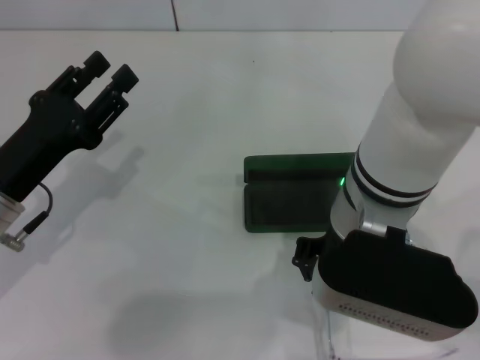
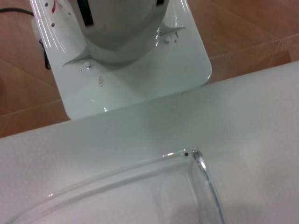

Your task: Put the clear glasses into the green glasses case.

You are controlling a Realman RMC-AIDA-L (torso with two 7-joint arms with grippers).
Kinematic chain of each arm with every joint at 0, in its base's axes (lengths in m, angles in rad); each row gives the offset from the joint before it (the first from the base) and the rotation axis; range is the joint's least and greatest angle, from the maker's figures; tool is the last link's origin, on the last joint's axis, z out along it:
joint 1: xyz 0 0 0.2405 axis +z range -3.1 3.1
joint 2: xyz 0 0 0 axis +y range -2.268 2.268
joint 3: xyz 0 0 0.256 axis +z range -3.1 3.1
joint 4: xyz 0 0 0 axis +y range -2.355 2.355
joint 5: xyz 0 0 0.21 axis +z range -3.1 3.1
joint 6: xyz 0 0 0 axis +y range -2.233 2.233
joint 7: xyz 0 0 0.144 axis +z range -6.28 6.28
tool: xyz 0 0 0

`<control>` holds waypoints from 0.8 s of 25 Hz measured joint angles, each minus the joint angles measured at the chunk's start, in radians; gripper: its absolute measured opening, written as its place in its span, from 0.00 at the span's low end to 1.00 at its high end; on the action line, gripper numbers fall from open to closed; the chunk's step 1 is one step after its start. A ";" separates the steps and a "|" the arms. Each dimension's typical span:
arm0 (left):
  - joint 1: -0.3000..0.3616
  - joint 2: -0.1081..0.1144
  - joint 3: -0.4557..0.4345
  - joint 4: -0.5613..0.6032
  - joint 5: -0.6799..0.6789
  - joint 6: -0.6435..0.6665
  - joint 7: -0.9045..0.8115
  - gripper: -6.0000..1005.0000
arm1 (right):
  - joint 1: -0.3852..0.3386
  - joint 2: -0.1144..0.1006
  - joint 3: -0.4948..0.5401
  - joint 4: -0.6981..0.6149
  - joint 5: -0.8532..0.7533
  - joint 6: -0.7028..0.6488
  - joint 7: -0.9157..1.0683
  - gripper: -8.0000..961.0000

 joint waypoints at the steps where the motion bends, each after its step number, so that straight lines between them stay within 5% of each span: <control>1: 0.000 0.000 0.000 0.000 0.000 0.000 0.000 0.58 | -0.003 0.000 0.001 -0.002 0.002 -0.001 0.000 0.20; 8: -0.001 -0.002 0.003 -0.005 -0.001 0.000 0.000 0.58 | -0.019 0.000 0.074 -0.017 0.030 -0.038 0.000 0.14; 14: 0.003 -0.004 -0.003 -0.027 -0.043 0.010 0.006 0.58 | -0.053 -0.002 0.298 -0.032 0.109 -0.128 -0.005 0.14; 20: 0.007 -0.005 -0.003 -0.054 -0.096 0.032 0.033 0.58 | -0.176 -0.001 0.529 -0.052 0.185 -0.068 -0.006 0.14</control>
